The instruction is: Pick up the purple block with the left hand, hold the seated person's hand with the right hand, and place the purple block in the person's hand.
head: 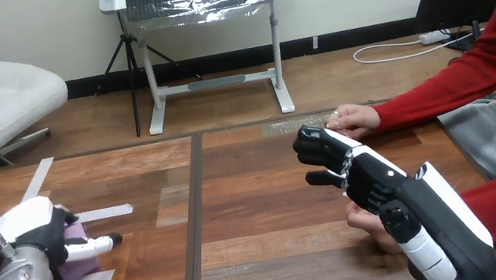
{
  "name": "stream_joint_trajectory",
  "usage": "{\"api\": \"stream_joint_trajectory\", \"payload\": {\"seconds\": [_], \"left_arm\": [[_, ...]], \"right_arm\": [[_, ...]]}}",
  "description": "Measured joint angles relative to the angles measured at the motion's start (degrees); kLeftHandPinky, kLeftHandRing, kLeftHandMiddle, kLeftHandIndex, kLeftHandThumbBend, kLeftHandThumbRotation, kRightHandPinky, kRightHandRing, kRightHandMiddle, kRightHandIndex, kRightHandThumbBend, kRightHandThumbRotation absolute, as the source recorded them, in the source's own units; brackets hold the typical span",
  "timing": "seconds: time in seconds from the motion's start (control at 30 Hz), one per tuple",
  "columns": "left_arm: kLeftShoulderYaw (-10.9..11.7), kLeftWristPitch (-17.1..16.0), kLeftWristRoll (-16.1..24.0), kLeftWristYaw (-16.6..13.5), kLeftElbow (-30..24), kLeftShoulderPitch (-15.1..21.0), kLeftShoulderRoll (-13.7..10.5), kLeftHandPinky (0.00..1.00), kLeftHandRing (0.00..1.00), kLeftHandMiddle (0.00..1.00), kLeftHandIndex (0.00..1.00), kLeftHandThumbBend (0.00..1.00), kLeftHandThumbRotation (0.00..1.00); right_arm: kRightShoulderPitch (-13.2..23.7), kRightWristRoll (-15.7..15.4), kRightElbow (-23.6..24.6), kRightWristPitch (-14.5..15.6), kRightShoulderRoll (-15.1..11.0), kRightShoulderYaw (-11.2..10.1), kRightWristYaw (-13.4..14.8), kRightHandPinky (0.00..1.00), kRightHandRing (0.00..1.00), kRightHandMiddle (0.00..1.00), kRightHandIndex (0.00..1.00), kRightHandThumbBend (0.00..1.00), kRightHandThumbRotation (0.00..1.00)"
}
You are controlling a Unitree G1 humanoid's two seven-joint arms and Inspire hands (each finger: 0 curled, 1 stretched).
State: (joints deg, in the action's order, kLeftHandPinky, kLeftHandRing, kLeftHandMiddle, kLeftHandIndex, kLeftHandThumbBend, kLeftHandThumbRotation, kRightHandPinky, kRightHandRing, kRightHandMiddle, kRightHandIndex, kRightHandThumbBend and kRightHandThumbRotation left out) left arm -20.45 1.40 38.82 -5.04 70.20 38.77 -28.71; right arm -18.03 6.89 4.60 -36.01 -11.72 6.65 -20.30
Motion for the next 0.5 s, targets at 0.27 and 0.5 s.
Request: {"api": "stream_joint_trajectory", "payload": {"seconds": [0.27, 0.5], "left_arm": [[-1.10, 2.03, -0.04, 1.98, -0.01, 0.07, 0.00, 0.73, 0.80, 0.81, 0.78, 0.73, 0.67], [-1.11, 2.69, -0.39, 3.15, -0.40, 0.25, -0.10, 0.72, 0.80, 0.82, 0.79, 0.72, 0.65]], "right_arm": [[0.00, 0.00, 0.00, 0.00, -0.01, -0.07, -0.01, 0.83, 0.90, 0.90, 0.90, 0.78, 1.00], [0.01, 0.02, 0.00, 0.00, 0.00, -0.09, -0.18, 0.83, 0.90, 0.90, 0.90, 0.78, 1.00]]}}
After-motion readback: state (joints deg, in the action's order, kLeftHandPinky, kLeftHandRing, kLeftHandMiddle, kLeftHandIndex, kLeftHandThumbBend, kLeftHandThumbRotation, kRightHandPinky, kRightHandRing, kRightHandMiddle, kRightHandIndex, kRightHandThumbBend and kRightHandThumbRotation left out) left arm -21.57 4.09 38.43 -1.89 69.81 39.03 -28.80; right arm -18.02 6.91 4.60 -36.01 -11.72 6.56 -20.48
